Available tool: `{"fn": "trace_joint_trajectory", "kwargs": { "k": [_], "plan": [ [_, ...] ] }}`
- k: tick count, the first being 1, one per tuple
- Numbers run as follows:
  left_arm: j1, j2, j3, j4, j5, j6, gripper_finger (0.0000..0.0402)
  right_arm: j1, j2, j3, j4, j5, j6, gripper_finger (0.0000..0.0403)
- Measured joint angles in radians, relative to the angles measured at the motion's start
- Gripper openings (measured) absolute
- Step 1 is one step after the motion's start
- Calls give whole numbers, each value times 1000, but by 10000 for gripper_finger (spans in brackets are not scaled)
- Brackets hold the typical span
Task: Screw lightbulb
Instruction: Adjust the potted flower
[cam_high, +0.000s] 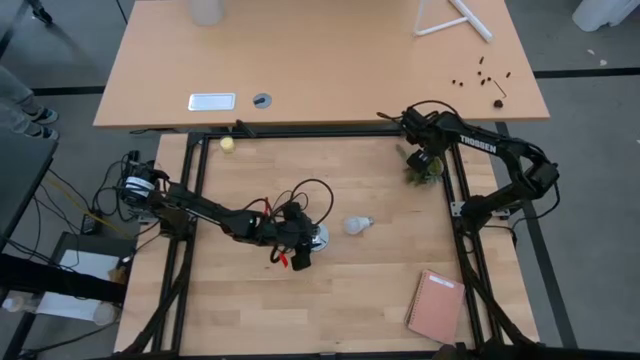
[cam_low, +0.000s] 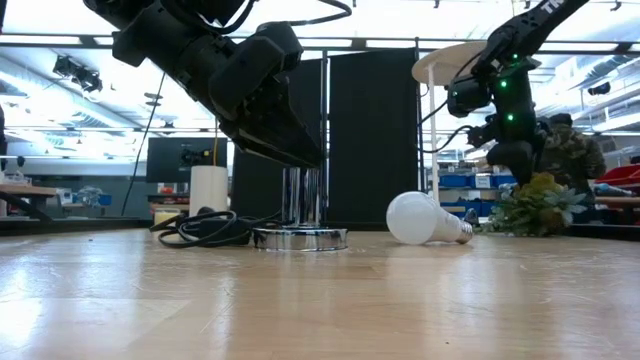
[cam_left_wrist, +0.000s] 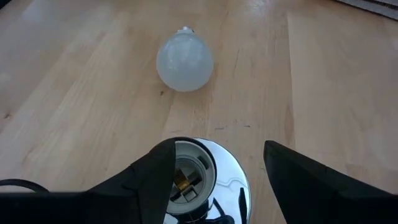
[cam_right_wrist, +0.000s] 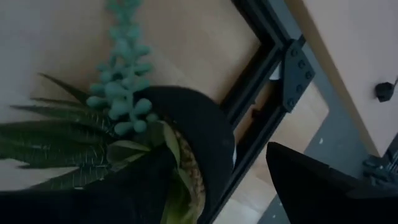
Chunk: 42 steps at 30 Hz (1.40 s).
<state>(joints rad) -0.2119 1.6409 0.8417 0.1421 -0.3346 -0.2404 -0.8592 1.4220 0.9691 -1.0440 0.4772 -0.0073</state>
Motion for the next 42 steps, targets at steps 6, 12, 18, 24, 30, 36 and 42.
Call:
{"fn": "trace_joint_trajectory", "kwargs": {
  "k": [6,12,18,24,30,36,42],
  "plan": [
    [0,0,0,-3,0,-1,249,0,-2,0,40,4,31,246],
    [0,0,0,-5,0,-2,249,23,-46,0,50,4,31,243],
    [0,0,0,-6,0,-6,249,79,-110,0,22,-27,103,243],
    [0,0,1,-6,0,-7,249,158,-126,0,-164,-223,237,242],
    [-3,0,1,-6,2,-7,249,237,-123,0,-273,-47,363,242],
    [-6,0,1,-6,7,-8,249,210,-124,0,-169,43,431,241],
    [-18,0,1,-6,8,-26,249,147,-124,0,-189,208,527,229]
  ]
}}
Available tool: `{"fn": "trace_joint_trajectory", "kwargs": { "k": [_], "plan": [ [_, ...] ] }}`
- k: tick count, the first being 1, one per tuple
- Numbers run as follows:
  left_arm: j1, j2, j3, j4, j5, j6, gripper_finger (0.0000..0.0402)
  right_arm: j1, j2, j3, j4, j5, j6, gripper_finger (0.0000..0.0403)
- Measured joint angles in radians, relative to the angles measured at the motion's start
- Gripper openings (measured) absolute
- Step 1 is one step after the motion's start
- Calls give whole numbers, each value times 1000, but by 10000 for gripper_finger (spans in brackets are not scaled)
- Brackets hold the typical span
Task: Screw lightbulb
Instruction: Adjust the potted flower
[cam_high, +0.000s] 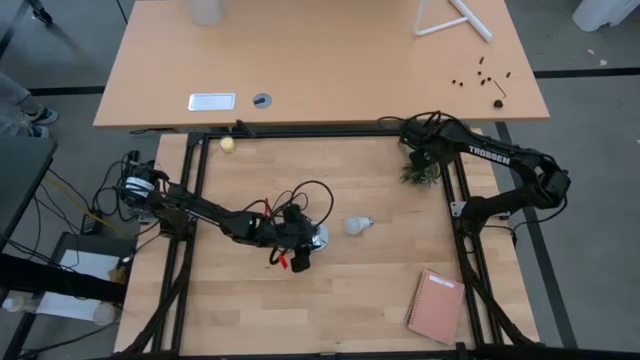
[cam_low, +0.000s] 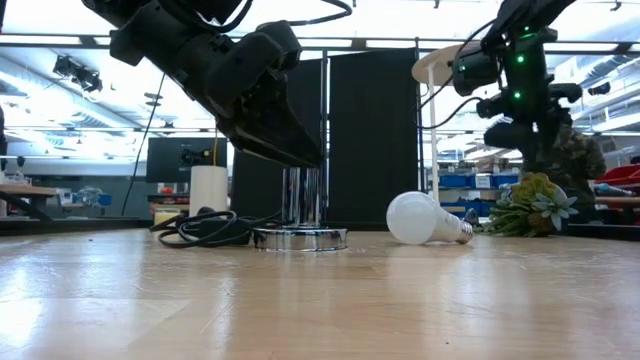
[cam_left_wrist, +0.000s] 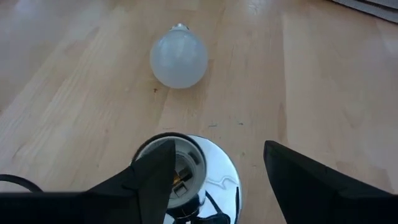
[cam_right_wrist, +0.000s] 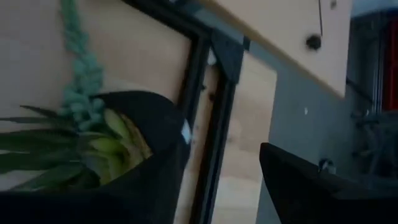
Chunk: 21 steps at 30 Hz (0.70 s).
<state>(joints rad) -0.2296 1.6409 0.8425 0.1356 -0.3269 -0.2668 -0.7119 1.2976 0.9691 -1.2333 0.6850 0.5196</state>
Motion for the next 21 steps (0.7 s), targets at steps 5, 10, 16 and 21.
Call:
{"fn": "trace_joint_trajectory", "kwargs": {
  "k": [5,10,16,21],
  "plan": [
    [-15,0,0,-1,20,3,249,-36,11,0,-83,-29,18,228],
    [-28,0,0,-1,23,29,249,-77,28,-1,-116,-10,42,228],
    [-39,0,0,-1,28,40,249,-117,76,-41,-57,-56,17,228],
    [-42,0,0,-1,29,42,249,-117,92,-72,-9,-95,7,228]
  ]
}}
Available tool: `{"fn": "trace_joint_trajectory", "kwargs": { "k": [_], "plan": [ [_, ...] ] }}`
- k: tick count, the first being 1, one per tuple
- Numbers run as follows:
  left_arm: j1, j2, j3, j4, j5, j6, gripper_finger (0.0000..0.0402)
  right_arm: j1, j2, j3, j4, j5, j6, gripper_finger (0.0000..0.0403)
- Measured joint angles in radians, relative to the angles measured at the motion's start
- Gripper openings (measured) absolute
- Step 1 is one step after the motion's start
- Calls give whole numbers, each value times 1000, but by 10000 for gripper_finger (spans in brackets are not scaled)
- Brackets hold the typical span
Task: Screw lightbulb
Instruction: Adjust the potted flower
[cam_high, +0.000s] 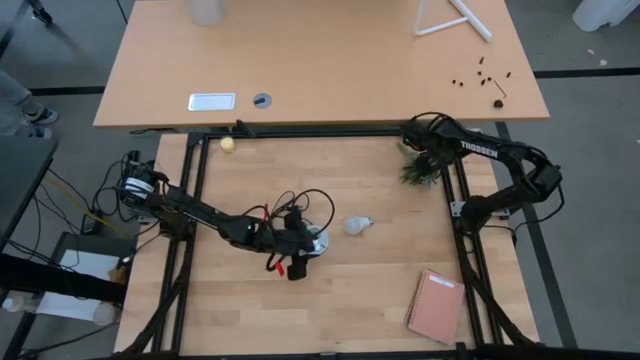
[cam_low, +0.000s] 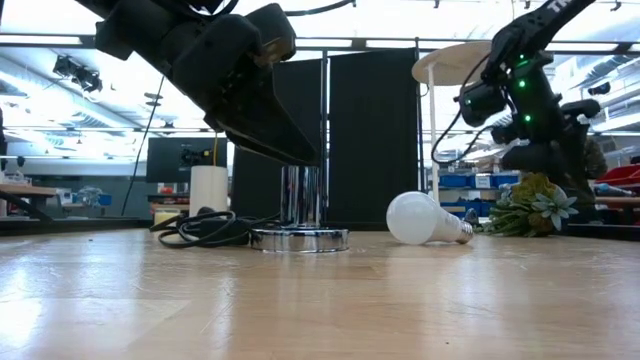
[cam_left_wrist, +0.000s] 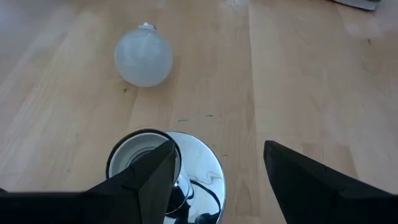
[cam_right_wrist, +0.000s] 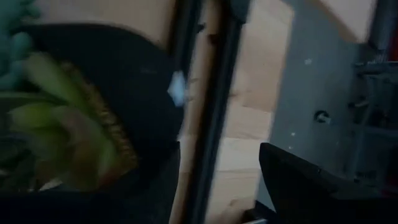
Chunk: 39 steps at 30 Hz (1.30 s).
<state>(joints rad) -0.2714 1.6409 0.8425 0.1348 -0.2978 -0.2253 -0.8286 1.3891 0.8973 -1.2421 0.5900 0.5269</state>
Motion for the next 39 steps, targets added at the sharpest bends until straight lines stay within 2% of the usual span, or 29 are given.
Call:
{"fn": "trace_joint_trajectory", "kwargs": {
  "k": [8,13,17,20,28,31,35,39],
  "plan": [
    [0,0,0,1,0,-13,249,59,-5,-10,36,-78,-52,228],
    [0,0,0,1,0,-14,249,128,0,-13,114,-243,-50,228],
    [0,0,0,1,0,-18,249,168,0,-13,175,-260,-38,228],
    [0,0,0,1,0,-22,249,191,0,-13,228,-326,-62,228],
    [0,0,0,1,16,-43,249,232,0,-13,241,-288,-250,230],
    [0,0,0,0,25,-49,249,230,-1,-13,236,-245,-392,239],
    [0,0,0,1,42,-52,249,230,-1,-13,228,-239,-562,271],
    [0,0,0,1,45,-46,249,227,-1,-13,248,-235,-712,327]
  ]
}}
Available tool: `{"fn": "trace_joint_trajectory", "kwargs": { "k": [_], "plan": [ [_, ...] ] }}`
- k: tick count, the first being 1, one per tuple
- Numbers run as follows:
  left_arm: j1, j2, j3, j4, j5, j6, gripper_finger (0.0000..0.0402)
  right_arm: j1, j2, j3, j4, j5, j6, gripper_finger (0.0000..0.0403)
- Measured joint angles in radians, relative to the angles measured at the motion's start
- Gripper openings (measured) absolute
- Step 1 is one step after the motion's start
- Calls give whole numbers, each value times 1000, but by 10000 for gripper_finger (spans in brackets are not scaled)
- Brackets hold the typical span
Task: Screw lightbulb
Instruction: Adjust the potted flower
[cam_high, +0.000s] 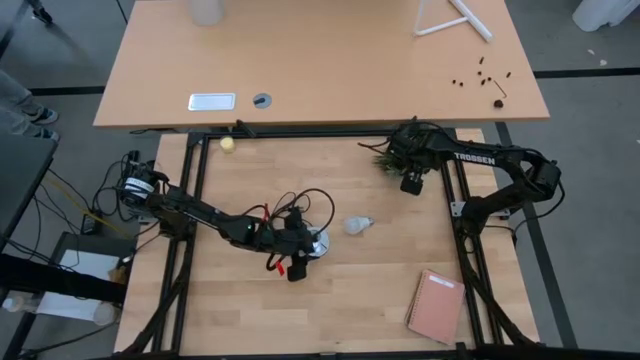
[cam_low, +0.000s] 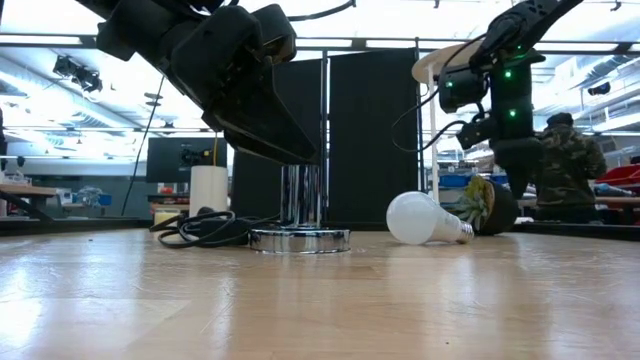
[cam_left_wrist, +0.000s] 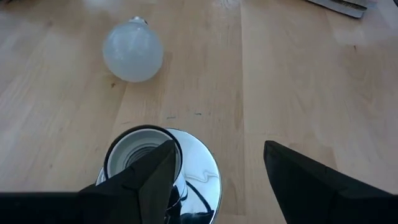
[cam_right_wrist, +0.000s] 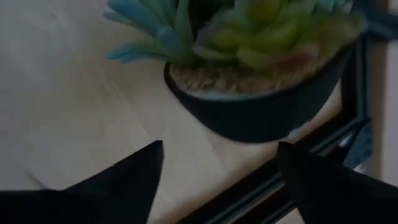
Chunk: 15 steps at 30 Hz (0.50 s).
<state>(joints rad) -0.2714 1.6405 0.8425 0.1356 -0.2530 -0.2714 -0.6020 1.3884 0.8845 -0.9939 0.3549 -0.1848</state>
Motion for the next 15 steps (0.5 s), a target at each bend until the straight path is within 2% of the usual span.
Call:
{"fn": "trace_joint_trajectory", "kwargs": {
  "k": [5,10,15],
  "plan": [
    [0,0,0,0,5,0,249,-20,0,0,95,24,-126,392],
    [0,0,0,0,22,-1,249,-62,-3,-8,191,-43,-205,380],
    [0,-2,2,-21,53,-1,249,-91,-5,-42,217,-52,-238,383]
  ]
}}
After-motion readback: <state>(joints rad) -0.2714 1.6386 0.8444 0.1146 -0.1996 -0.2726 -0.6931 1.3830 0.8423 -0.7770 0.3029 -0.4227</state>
